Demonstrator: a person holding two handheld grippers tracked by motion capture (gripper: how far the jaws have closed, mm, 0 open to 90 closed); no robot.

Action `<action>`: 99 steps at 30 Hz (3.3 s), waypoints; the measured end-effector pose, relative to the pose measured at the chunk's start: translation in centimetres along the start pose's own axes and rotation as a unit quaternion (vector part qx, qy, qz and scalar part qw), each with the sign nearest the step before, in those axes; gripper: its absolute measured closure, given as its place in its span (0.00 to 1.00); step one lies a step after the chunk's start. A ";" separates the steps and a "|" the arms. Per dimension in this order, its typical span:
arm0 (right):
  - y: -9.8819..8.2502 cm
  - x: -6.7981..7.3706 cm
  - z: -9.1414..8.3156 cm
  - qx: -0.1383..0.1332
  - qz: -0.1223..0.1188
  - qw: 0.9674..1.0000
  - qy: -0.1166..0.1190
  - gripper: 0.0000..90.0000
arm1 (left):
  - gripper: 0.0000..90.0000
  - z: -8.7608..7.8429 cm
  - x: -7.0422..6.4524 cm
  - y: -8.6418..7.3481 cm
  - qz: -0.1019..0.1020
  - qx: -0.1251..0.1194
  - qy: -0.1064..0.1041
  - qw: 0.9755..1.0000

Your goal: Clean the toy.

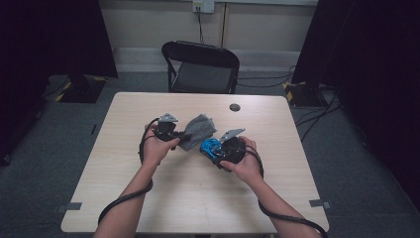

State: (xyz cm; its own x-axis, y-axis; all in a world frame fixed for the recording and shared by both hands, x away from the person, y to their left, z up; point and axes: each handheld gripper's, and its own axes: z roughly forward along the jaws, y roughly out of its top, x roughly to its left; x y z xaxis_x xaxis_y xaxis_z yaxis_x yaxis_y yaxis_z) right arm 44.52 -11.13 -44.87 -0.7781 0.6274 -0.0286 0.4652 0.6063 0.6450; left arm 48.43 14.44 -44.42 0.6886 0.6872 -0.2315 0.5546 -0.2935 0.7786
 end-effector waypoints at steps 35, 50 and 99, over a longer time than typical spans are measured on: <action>0.1 -2.5 -0.1 -0.005 0.031 0.999 -0.035 0.29 | 0.86 -4.1 -0.6 -2.3 0.022 0.010 -0.054 0.998; 0.6 0.3 -0.2 -0.009 -0.009 1.000 0.000 0.29 | 0.86 -2.6 0.8 -0.3 0.000 -0.015 0.032 0.999; 2.3 -0.9 -1.7 -0.032 0.016 0.999 -0.021 0.29 | 0.86 -0.2 -2.2 -1.7 0.033 0.032 0.001 0.999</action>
State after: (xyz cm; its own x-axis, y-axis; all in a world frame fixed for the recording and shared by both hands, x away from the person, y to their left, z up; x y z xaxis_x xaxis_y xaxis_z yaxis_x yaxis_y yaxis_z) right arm 45.56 -11.16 -42.08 -0.7447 0.6663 -0.0386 0.4598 0.5541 0.6940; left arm 45.91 13.57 -45.11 0.7240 0.6660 -0.1797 0.5370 -0.3806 0.7528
